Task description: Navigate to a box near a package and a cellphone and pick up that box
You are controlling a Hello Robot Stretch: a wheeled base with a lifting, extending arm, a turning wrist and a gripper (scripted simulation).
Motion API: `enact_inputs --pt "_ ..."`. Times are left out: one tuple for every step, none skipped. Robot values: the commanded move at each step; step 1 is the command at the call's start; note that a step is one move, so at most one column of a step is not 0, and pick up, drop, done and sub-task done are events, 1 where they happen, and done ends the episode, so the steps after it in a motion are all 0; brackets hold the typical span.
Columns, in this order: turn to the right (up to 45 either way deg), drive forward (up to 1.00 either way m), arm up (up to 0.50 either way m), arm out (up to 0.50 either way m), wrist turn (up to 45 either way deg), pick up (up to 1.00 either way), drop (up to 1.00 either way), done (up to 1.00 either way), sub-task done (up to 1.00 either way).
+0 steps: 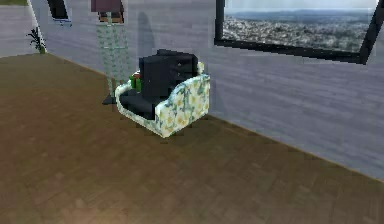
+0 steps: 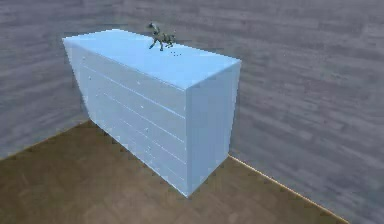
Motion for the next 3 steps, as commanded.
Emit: enact_inputs --pt "21.0 0.0 0.0 0.0 0.0 0.0 0.0 0.0 0.0" --pt "0.0 0.1 0.0 0.0 0.0 0.0 0.0 0.0 0.0" --pt "-45.0 0.0 0.0 0.0 0.0 0.0 0.0 0.0 0.0"
